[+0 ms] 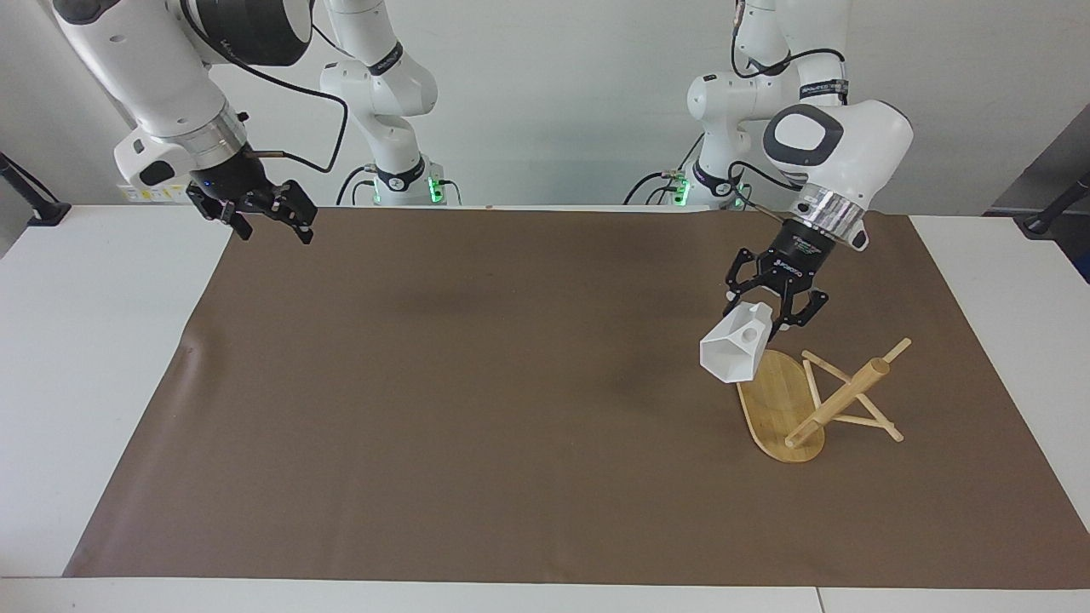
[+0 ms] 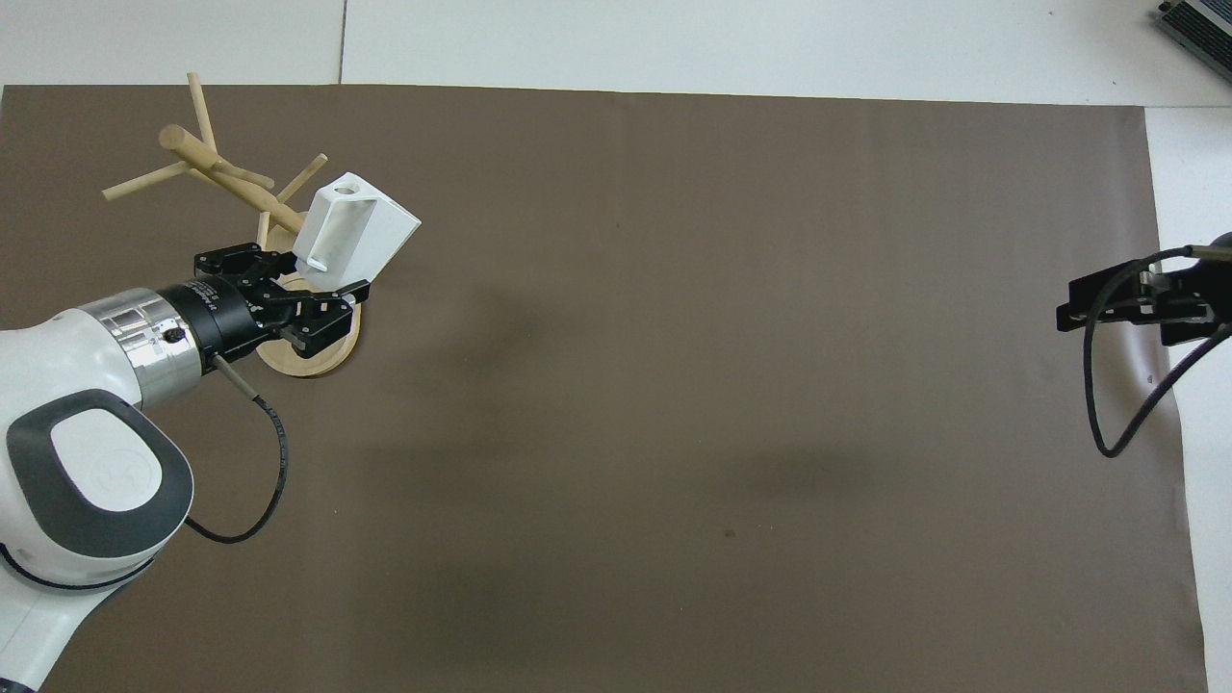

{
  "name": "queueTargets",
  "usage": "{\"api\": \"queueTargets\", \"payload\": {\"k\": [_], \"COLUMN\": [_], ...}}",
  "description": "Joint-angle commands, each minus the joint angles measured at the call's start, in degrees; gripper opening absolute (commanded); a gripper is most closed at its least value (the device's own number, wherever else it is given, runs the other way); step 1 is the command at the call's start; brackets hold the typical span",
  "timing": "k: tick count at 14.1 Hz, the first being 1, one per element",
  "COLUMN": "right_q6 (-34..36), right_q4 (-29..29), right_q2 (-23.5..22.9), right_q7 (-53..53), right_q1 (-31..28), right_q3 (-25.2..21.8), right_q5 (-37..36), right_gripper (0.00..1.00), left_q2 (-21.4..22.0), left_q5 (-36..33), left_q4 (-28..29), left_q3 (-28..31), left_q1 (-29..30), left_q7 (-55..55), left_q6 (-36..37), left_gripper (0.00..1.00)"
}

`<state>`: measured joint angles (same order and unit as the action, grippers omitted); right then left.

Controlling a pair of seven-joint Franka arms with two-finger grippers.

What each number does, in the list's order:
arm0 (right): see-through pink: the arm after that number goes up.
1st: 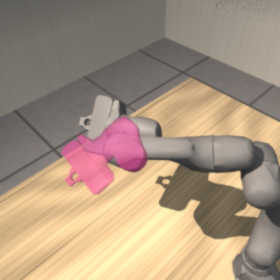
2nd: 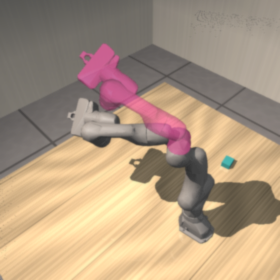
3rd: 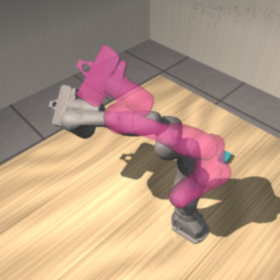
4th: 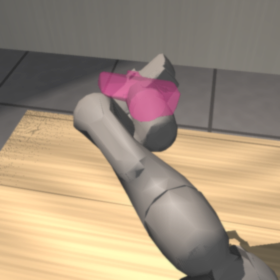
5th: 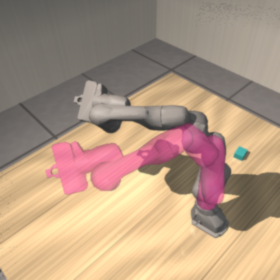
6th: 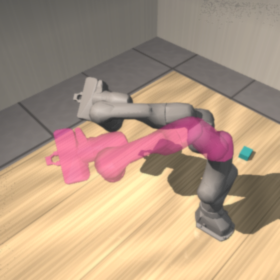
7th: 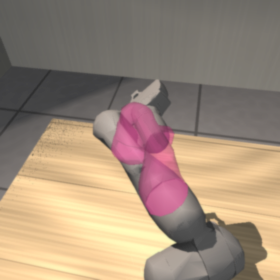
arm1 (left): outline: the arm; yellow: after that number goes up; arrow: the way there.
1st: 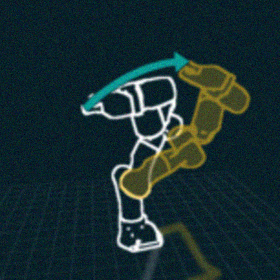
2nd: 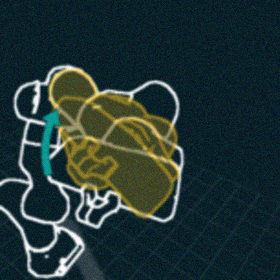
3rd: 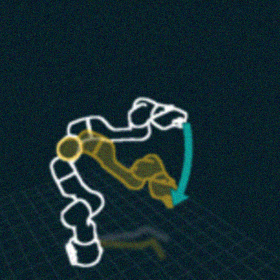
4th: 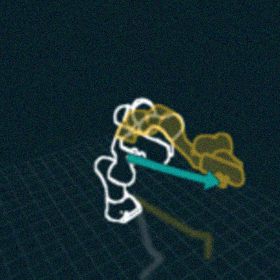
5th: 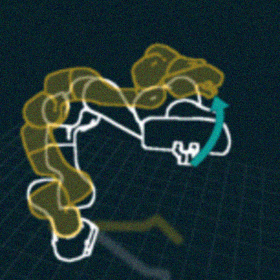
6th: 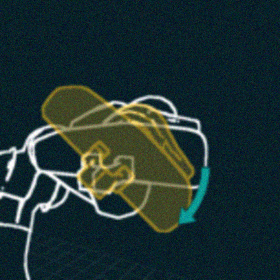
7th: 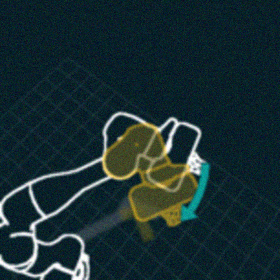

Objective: Hang cup on rack
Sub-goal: 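Carry the cup with the left gripper toward the wooden rack pegs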

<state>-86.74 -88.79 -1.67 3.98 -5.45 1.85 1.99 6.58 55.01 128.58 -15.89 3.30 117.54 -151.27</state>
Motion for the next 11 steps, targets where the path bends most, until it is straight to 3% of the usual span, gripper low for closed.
{"api": "queueTargets", "payload": {"k": [1, 11], "right_q6": [2.6, 3.2], "right_q4": [3.8, 4.6], "right_q2": [-1.5, -1.5], "right_q7": [0.0, 3.1], "right_q1": [0.3, 3.5], "right_q3": [0.3, -1.6], "right_q5": [-1.6, -0.9], "right_gripper": [1.00, 1.00], "left_q2": [-1.7, -2.5], "left_q5": [-1.0, -0.8], "left_q4": [-1.7, -1.6], "left_q3": [0.2, 0.8], "left_q1": [-0.1, 1.0], "left_q7": [0.5, 5.0], "left_q6": [-1.4, -3.6], "left_gripper": [0.00, 0.00]}}
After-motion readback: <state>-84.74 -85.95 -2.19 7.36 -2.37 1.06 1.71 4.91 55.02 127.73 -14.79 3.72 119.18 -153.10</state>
